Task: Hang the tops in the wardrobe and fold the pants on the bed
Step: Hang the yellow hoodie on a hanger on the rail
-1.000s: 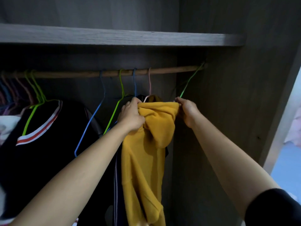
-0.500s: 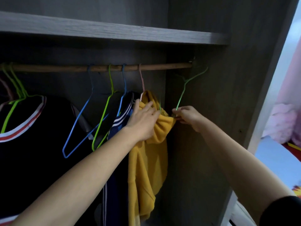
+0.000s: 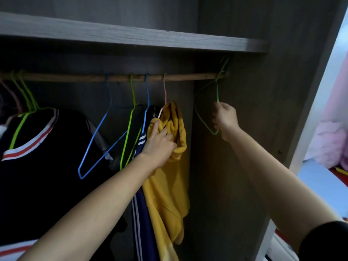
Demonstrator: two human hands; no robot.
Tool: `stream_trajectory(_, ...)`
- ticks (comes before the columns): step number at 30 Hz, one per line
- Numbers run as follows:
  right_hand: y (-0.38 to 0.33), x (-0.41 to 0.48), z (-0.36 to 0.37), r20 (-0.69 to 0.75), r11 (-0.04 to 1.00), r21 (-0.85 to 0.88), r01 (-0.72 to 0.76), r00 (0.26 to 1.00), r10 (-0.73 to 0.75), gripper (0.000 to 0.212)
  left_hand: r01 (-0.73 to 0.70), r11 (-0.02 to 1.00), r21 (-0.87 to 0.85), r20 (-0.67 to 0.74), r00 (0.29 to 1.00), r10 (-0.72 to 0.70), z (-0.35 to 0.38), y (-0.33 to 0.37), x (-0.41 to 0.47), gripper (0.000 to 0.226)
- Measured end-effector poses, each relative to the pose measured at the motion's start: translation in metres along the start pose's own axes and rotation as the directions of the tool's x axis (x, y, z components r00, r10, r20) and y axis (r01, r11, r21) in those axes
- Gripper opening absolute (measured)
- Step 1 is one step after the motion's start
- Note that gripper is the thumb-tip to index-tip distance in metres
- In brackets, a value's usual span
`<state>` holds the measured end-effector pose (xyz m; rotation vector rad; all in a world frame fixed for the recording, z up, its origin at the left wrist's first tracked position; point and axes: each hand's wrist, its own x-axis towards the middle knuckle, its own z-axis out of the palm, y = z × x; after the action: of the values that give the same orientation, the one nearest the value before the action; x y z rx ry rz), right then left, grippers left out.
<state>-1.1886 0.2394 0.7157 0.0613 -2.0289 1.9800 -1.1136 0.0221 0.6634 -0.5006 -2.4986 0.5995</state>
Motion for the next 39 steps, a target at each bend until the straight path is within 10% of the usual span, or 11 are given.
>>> stream_trajectory(4,0.020,-0.007,-0.020,0.034,0.909,-0.413,0.055,0.998,-0.045,0.040,0.069,0.982,-0.174,-0.077,0.994,-0.083,-0.002,0.008,0.007,0.023)
stream_trajectory(11,0.040,-0.032,-0.041,-0.073,0.767,-0.639,0.060,0.988,-0.138,0.044,0.158,0.819,-0.551,-0.195,0.930,-0.311,-0.013,0.028,0.017,0.027)
stream_trajectory(24,0.117,-0.204,-0.129,-0.093,0.328,-0.942,0.068,0.888,-0.450,0.050,0.021,0.752,-0.659,-0.195,0.961,-0.197,0.012,0.137,-0.058,0.059)
stream_trajectory(33,0.155,-0.359,-0.237,-0.297,0.109,-0.955,-0.277,0.873,-0.388,0.067,-0.199,0.643,-0.740,-0.230,0.973,0.036,-0.019,0.261,-0.075,0.067)
stream_trajectory(39,0.142,-0.535,-0.309,-0.570,0.007,-0.799,-0.601,0.754,-0.327,0.073,-0.468,0.390,-0.793,-0.388,0.882,0.269,-0.090,0.390,-0.124,0.068)
